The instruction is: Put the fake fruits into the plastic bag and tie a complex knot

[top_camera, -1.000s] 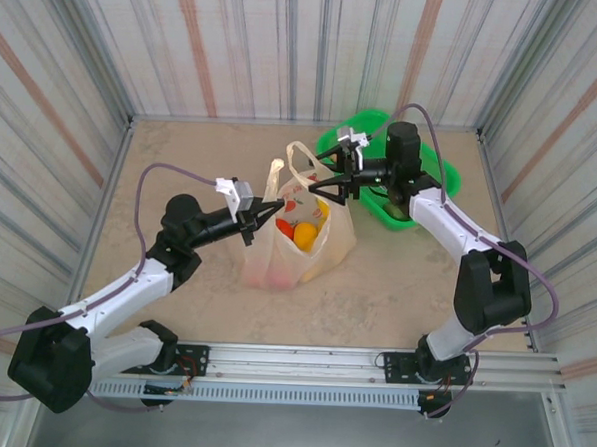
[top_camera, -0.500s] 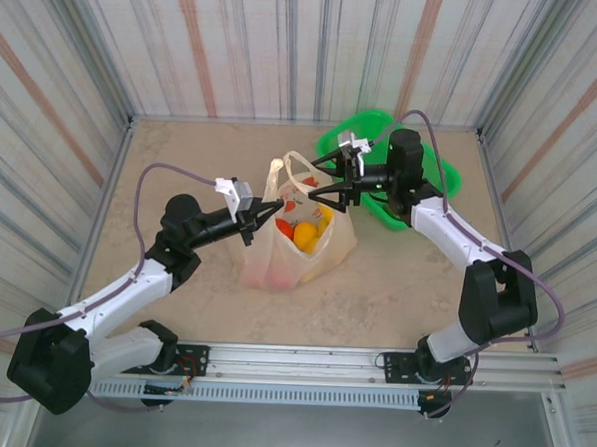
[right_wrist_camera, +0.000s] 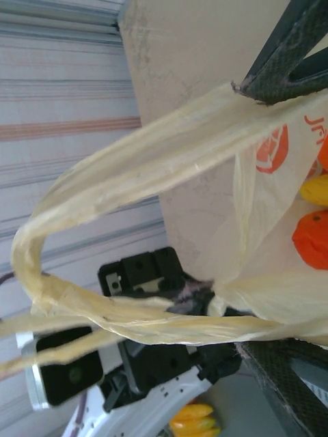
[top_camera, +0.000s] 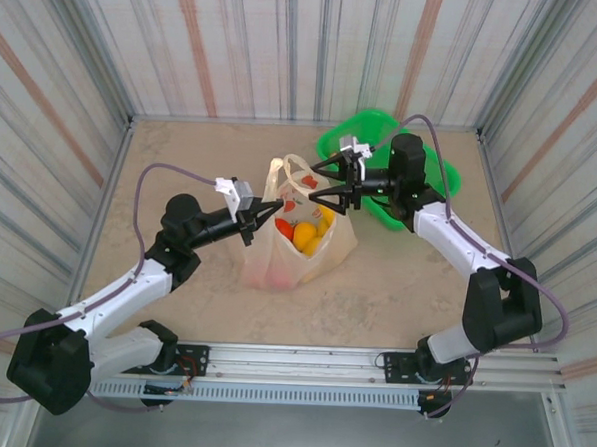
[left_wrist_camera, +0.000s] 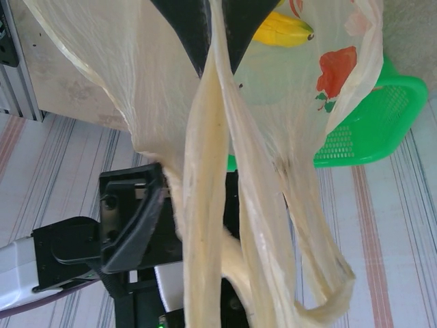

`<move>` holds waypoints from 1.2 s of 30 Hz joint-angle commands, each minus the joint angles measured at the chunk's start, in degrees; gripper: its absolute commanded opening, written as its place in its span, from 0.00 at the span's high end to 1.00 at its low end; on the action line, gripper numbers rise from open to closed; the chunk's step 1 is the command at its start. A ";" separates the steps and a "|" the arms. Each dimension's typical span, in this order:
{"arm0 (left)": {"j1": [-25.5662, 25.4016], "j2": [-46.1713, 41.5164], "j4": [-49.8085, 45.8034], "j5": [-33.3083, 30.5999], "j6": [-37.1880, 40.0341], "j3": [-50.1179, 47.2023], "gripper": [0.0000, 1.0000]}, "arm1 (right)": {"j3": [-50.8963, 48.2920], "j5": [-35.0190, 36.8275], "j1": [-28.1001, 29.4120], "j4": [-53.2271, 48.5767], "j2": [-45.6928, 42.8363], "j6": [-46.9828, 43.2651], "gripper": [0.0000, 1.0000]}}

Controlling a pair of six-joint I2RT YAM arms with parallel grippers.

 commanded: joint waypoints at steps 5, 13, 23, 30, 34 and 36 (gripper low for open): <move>0.28 -1.40 -0.87 -0.41 1.31 2.03 1.00 | 6.03 0.40 0.95 0.13 5.02 -0.99 0.33; 0.41 -1.01 -0.63 -0.29 1.02 2.29 1.00 | 4.67 0.22 0.96 -2.24 2.88 -3.08 0.69; 0.48 -1.53 -0.79 -0.61 1.05 2.23 1.00 | 5.59 2.23 1.01 -4.34 2.17 -6.20 0.92; 0.79 -2.26 -5.18 -4.83 1.18 3.55 1.00 | 2.81 7.34 2.05 -4.28 -2.72 -10.02 1.00; 1.59 -1.76 -7.96 -4.96 -1.02 5.18 1.00 | -2.85 11.01 2.41 -0.29 -8.14 -10.09 1.00; 1.93 -0.83 -10.59 -4.28 -2.56 6.90 1.00 | -5.52 12.50 2.98 1.25 -10.53 -10.62 1.00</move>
